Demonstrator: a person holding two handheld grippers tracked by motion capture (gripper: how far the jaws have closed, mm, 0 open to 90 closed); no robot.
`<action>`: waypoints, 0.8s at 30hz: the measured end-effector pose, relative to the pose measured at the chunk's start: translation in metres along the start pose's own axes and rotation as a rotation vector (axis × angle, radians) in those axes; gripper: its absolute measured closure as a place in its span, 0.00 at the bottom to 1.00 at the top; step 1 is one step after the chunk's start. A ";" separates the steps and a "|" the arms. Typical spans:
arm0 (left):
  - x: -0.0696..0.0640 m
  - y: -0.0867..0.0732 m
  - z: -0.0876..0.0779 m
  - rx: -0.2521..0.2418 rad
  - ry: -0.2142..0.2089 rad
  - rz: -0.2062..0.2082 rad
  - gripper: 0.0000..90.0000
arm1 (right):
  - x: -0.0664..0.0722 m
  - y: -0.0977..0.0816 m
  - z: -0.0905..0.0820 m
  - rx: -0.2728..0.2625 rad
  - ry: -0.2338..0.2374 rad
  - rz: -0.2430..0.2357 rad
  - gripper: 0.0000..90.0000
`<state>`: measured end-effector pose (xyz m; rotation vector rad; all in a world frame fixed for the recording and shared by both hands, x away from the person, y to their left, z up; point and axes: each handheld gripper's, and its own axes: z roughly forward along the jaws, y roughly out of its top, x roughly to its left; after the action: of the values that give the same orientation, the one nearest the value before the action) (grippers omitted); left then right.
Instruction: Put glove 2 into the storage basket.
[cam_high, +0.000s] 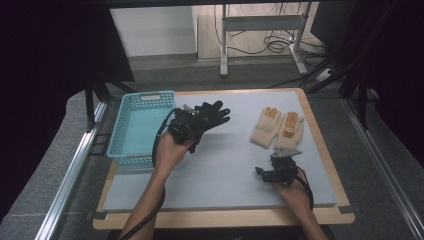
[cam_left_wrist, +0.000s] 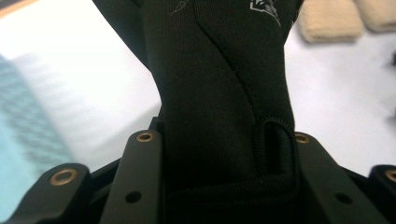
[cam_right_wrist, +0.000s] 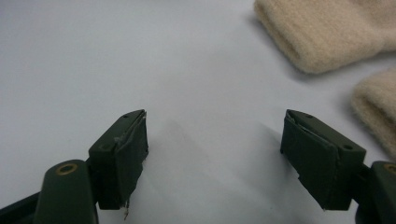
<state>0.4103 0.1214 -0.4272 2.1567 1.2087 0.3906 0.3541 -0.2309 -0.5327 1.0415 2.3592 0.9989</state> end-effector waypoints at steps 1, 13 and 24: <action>0.005 0.001 -0.002 -0.002 0.010 -0.010 0.71 | 0.000 0.000 0.000 0.000 0.000 0.000 0.25; 0.070 -0.007 -0.027 -0.005 0.150 -0.132 0.71 | 0.000 0.000 0.000 0.001 0.001 -0.001 0.25; 0.124 -0.027 -0.041 0.020 0.245 -0.246 0.71 | 0.000 0.000 0.000 0.001 0.000 -0.001 0.25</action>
<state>0.4368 0.2516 -0.4197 1.9875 1.5992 0.5482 0.3542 -0.2310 -0.5327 1.0402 2.3603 0.9981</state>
